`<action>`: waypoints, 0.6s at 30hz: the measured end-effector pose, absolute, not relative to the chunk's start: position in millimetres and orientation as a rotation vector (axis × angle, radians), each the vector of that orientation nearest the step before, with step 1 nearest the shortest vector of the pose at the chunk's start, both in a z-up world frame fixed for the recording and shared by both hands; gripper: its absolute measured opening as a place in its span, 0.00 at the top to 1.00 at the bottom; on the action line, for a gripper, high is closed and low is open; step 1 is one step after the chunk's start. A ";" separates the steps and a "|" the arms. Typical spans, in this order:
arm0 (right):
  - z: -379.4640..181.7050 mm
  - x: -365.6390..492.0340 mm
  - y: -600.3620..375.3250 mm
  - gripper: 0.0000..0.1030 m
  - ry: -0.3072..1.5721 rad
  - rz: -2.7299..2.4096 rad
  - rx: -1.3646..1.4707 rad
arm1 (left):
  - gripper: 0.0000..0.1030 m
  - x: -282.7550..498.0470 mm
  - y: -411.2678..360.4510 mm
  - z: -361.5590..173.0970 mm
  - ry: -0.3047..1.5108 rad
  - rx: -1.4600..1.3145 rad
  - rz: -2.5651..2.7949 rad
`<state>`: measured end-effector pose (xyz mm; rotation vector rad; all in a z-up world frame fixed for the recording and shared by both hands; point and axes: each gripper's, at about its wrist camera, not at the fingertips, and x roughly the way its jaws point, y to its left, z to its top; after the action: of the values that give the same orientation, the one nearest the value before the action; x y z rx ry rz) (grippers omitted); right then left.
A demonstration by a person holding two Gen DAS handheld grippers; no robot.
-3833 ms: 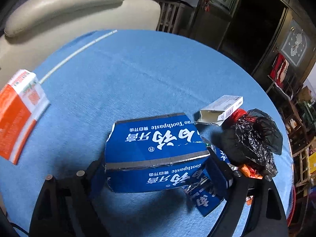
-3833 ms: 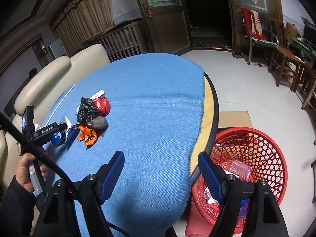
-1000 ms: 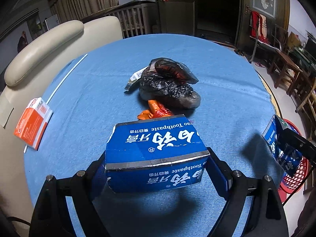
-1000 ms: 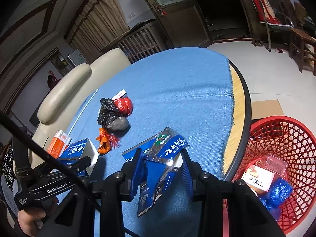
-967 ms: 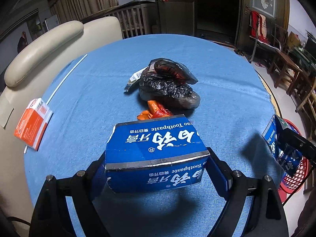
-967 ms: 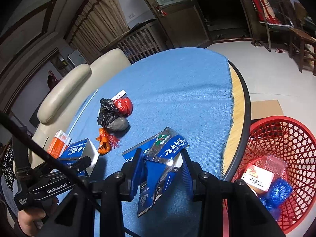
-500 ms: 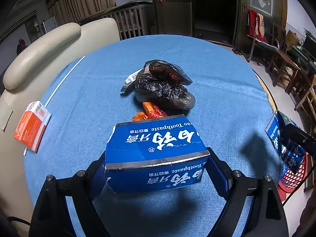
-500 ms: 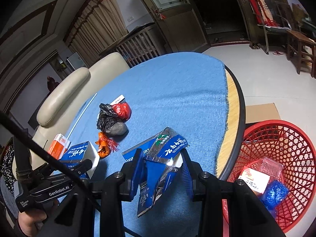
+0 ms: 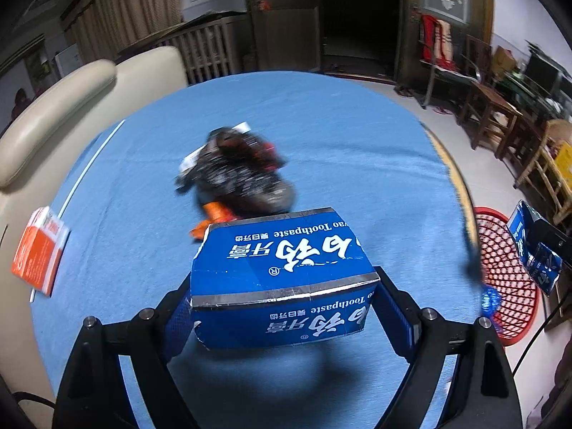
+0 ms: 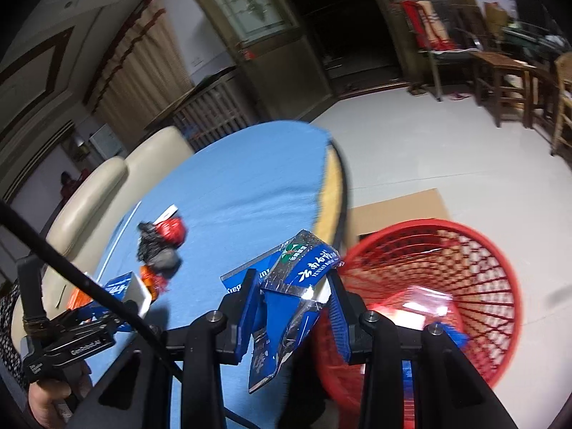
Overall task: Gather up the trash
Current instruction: 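Carry the toothpaste carton and torn carton piece over the red wastebasket with both tools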
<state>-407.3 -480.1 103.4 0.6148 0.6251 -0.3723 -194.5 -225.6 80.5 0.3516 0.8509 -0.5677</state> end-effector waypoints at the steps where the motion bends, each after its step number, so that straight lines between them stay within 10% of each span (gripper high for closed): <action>1: 103.5 -413.1 -484.9 0.62 0.621 -0.389 0.618 | 0.13 -198.6 -232.6 82.3 0.844 0.359 -0.586; 18: 74.7 -478.6 -544.0 0.61 0.642 -0.587 0.675 | 0.13 -255.1 -325.0 100.2 0.771 0.461 -0.828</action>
<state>-478.6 -544.0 74.7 0.6747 0.6419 -0.5872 -255.1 -325.0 100.2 0.4607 0.7708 -0.8285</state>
